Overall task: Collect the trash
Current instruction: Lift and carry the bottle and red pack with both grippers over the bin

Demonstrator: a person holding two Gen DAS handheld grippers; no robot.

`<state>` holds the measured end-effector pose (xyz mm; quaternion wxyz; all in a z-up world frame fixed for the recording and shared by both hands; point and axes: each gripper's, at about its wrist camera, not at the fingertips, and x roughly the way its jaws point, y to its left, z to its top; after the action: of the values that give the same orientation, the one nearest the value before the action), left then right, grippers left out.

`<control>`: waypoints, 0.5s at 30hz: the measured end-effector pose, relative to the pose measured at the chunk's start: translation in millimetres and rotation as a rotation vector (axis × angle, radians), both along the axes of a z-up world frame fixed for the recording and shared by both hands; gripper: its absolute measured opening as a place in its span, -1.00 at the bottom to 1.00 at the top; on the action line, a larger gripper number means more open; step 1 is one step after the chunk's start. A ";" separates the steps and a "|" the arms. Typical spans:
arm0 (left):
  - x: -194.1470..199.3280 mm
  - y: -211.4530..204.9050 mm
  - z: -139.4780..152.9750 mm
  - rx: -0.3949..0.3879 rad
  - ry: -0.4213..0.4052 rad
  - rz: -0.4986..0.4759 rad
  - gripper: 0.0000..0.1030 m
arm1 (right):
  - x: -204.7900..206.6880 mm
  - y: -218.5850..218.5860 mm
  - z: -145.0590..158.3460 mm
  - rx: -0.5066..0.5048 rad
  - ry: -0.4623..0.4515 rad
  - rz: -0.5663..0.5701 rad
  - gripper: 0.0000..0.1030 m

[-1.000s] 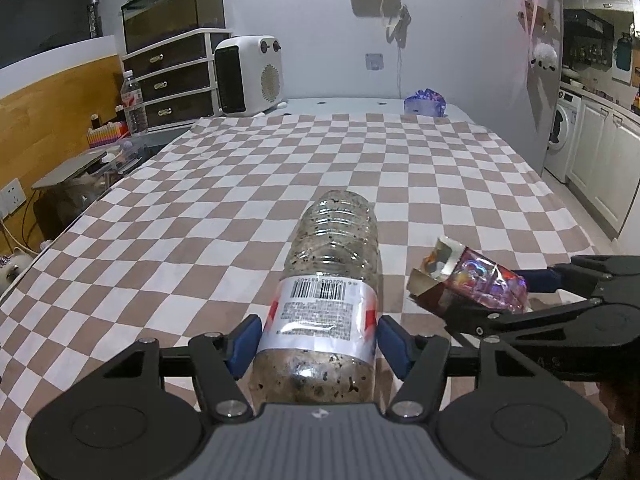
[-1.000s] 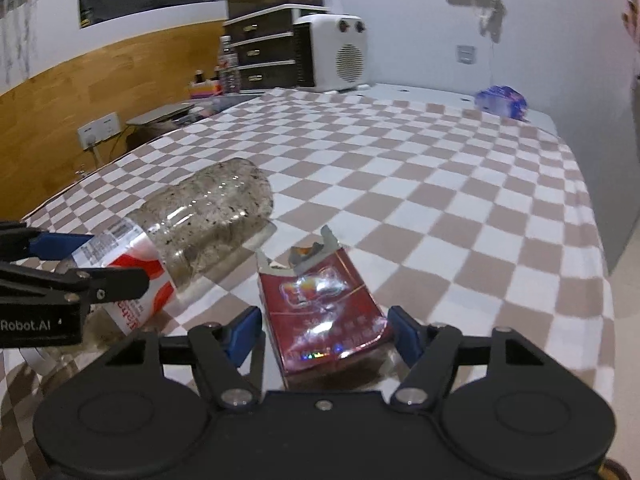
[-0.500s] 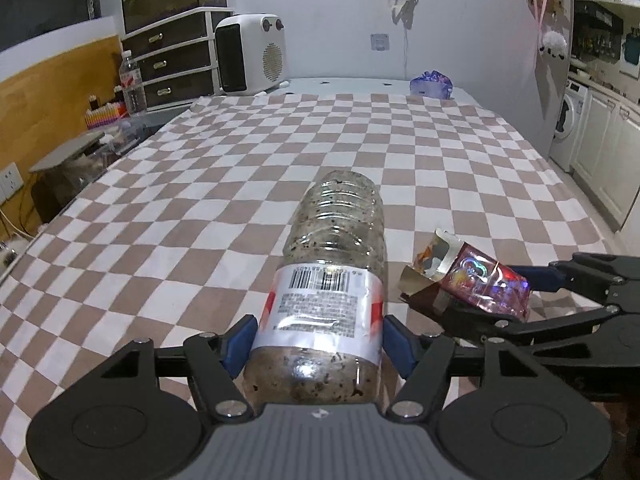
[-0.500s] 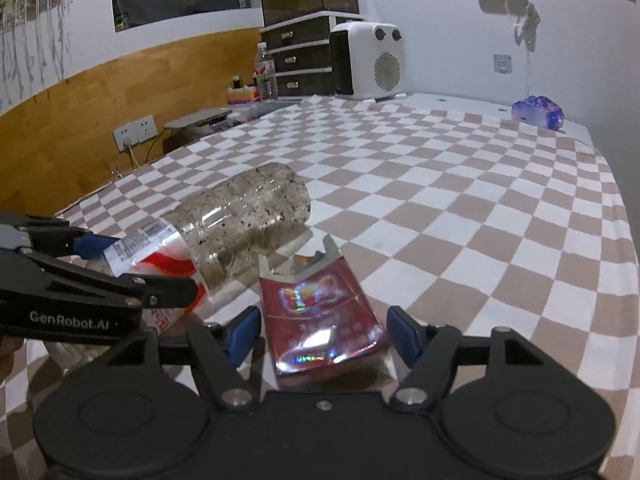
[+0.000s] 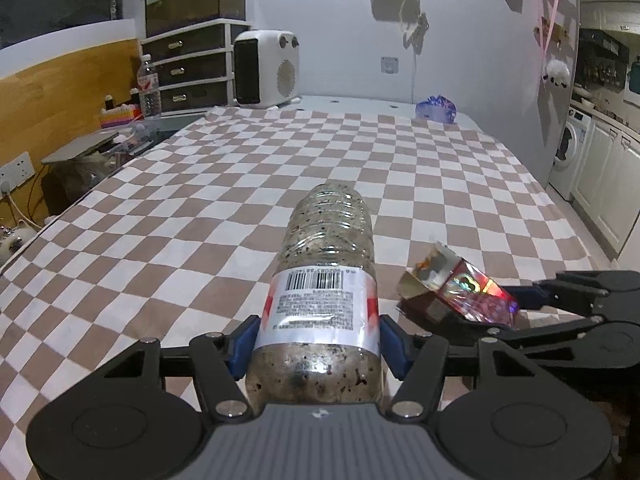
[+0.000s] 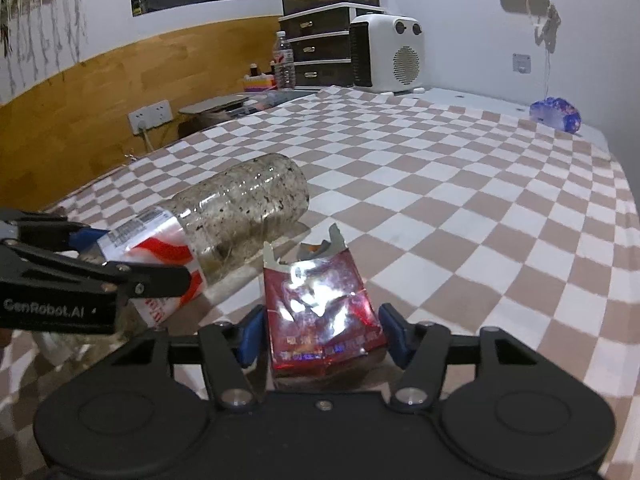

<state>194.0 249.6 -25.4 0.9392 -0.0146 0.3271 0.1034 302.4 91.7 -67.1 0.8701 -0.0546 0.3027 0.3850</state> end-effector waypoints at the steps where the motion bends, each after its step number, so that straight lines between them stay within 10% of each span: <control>1: -3.7 -1.3 -0.1 0.002 -0.006 0.005 0.21 | -2.7 -2.4 0.4 0.002 0.001 0.002 0.15; 15: -54.4 -28.9 2.7 -0.026 -0.108 0.042 0.19 | -46.9 -54.7 13.1 0.061 0.001 -0.108 0.12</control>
<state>139.6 220.7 -22.7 0.9528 -0.0391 0.2770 0.1178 255.5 37.0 -53.9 0.8907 -0.0116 0.2939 0.3467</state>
